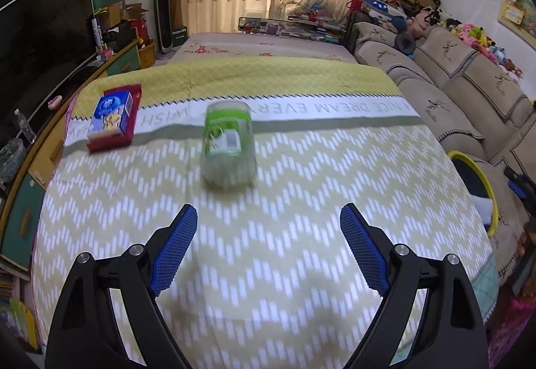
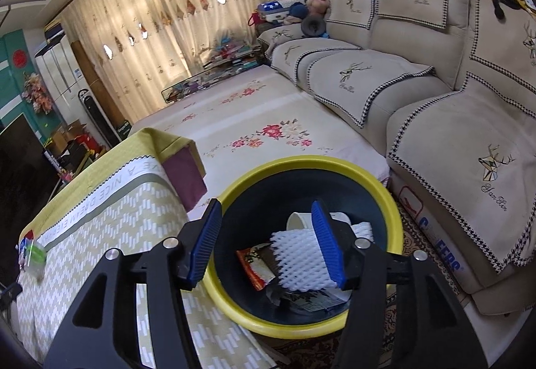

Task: Collect trash
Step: 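Move the left gripper to the green-lidded clear jar and grasp it, then carry the green-lidded jar over the bin and open the left gripper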

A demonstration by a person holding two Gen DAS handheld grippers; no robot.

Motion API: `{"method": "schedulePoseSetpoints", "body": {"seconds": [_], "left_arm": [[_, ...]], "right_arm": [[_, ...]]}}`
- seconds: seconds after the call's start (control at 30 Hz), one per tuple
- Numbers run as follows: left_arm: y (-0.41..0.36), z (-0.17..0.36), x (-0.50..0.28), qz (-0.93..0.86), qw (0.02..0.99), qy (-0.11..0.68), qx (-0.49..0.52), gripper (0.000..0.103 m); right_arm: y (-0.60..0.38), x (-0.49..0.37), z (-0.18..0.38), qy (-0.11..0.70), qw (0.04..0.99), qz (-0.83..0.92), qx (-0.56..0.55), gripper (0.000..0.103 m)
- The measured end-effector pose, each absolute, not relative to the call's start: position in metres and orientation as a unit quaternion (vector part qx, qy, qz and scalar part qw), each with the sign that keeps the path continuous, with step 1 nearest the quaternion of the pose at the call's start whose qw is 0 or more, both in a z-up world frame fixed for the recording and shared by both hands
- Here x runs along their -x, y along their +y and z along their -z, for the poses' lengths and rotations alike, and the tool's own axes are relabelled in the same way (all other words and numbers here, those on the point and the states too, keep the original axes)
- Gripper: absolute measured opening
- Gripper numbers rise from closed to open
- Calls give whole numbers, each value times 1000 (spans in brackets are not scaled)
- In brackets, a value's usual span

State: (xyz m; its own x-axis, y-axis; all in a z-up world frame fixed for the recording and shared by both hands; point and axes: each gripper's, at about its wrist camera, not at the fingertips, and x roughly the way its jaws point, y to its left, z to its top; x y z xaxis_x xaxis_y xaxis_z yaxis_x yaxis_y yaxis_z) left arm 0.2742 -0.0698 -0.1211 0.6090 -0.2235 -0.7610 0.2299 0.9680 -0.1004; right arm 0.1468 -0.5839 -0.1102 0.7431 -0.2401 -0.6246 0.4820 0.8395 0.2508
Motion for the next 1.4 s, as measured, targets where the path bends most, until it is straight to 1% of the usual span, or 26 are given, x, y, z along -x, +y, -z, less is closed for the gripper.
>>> {"method": "schedulePoseSetpoints", "body": {"seconds": [0.2, 0.43, 0.47, 0.57, 0.73, 0.8, 0.87, 0.97, 1.13, 1.4], "left_arm": [[-70, 120, -318, 108, 892, 439, 0, 86], [-67, 128, -370, 91, 865, 493, -2, 86], [-67, 130, -375, 91, 861, 500, -5, 85], [-67, 139, -390, 88, 848, 522, -9, 77], [-73, 145, -405, 82, 840, 536, -29, 71], [-75, 147, -409, 79, 838, 538, -37, 65], [-77, 148, -413, 77, 835, 542, -43, 61], [-80, 153, -417, 78, 830, 549, -52, 52], [-81, 155, -426, 86, 830, 547, -58, 51], [-122, 130, -389, 139, 843, 512, -91, 51]], "right_arm": [[-577, -154, 110, 305, 912, 191, -198, 53], [-575, -158, 113, 314, 910, 184, -198, 54], [-575, -159, 114, 315, 910, 183, -199, 54], [-575, -159, 116, 317, 909, 179, -202, 54], [-575, -157, 115, 315, 910, 178, -204, 54], [-576, -157, 115, 315, 910, 177, -205, 54], [-576, -155, 116, 314, 910, 177, -206, 54], [-577, -153, 115, 313, 910, 176, -209, 54], [-580, -149, 115, 310, 910, 175, -212, 54], [-584, -142, 116, 308, 911, 173, -215, 54]]}}
